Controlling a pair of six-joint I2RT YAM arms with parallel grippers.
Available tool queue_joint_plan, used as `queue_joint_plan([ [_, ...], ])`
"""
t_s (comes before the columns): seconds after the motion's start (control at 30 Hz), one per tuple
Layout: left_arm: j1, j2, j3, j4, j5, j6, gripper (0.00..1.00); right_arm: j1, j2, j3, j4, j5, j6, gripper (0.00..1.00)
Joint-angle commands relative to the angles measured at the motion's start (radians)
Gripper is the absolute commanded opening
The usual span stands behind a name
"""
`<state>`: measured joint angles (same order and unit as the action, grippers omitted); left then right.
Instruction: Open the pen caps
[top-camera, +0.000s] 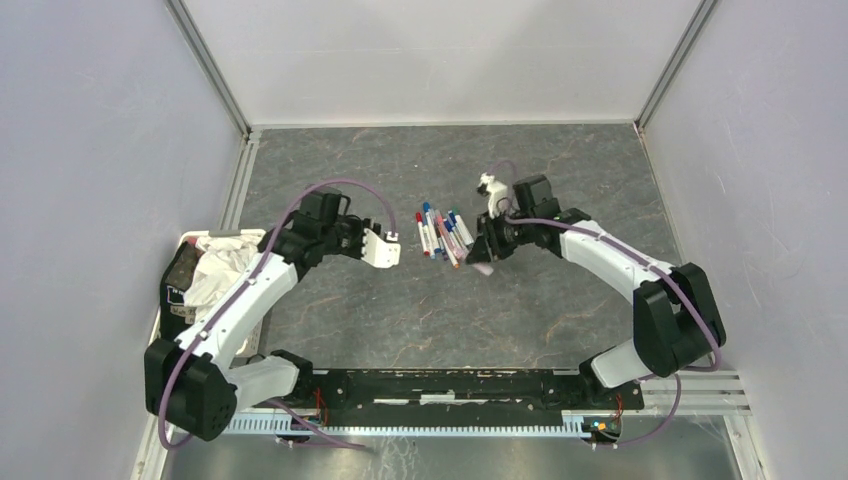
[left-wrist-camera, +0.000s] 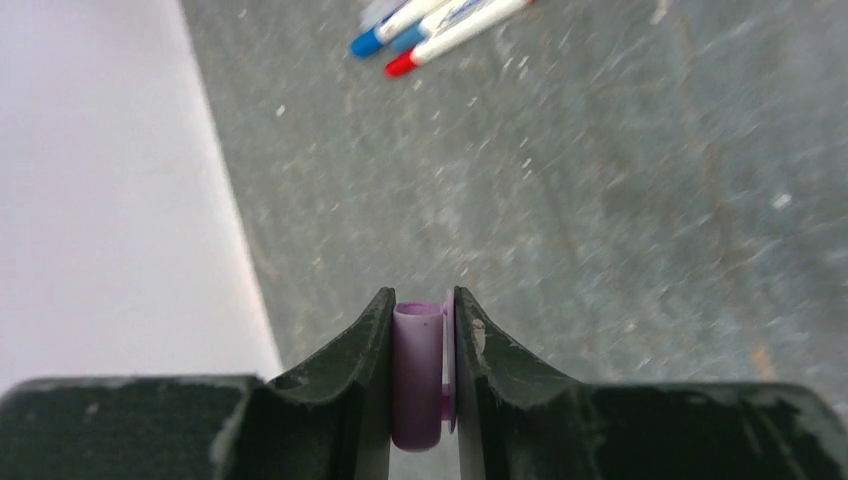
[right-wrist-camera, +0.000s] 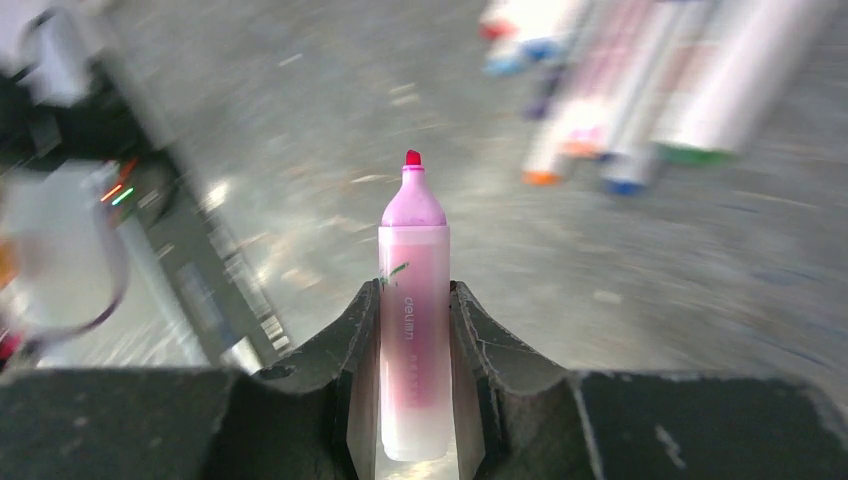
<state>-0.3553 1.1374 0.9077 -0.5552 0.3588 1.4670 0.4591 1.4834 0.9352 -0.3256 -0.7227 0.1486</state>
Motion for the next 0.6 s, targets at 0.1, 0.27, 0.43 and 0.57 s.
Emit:
queue_joint_plan([
  [0.1,-0.161,0.126,0.077,-0.087,-0.133,-0.402,0.02,-0.099,-0.026,0.074,-0.058,0.753,-0.050,0.00],
  [0.27,-0.162,0.257,0.114,-0.079,-0.177,-0.543,0.02,-0.111,0.013,0.032,-0.004,0.892,-0.059,0.00],
  [0.43,-0.159,0.309,0.058,0.010,-0.228,-0.582,0.02,-0.115,0.015,-0.048,0.038,0.991,-0.037,0.00],
  [0.57,-0.138,0.340,0.013,0.080,-0.235,-0.595,0.02,-0.130,-0.002,-0.124,0.089,0.961,-0.019,0.00],
])
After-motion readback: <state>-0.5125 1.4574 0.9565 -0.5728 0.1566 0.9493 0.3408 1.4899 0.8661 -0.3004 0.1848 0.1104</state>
